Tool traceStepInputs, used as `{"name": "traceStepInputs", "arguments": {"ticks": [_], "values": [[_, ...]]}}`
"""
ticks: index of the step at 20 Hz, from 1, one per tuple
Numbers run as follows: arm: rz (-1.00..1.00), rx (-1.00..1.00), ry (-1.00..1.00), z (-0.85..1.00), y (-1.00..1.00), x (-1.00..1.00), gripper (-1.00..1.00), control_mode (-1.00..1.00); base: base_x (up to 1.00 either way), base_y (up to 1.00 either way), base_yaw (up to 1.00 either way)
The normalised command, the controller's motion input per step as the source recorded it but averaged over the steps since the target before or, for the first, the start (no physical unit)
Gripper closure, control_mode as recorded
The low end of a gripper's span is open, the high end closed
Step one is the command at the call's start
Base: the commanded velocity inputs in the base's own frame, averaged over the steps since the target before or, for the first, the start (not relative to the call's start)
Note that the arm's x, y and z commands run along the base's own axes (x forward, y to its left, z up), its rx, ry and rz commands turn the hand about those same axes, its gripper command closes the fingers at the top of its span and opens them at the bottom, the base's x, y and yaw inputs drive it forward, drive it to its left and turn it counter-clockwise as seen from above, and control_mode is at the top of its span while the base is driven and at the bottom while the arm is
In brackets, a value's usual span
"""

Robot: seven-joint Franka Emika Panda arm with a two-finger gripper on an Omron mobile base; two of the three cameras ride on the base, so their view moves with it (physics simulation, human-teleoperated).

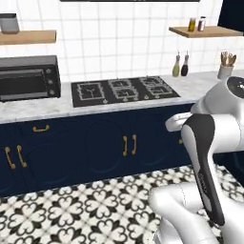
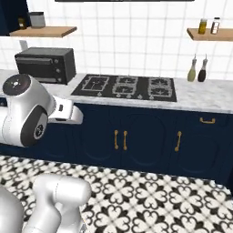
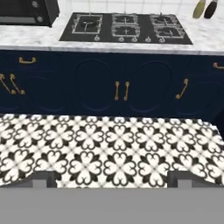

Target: Navigate to the range hood.

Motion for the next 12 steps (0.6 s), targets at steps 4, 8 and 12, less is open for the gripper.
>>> {"name": "traceStepInputs", "arguments": {"ticks": [4,8,12], "values": [[0.0,0.0,0.0,0.0,0.0,0.0,-1.0,1.0,1.0,0.21,-0.09],[0.0,0.0,0.0,0.0,0.0,0.0,-1.0,1.0,1.0,-0.03,-0.01],[0.0,0.0,0.0,0.0,0.0,0.0,-1.0,1.0,1.0,-0.01,0.0]]}}
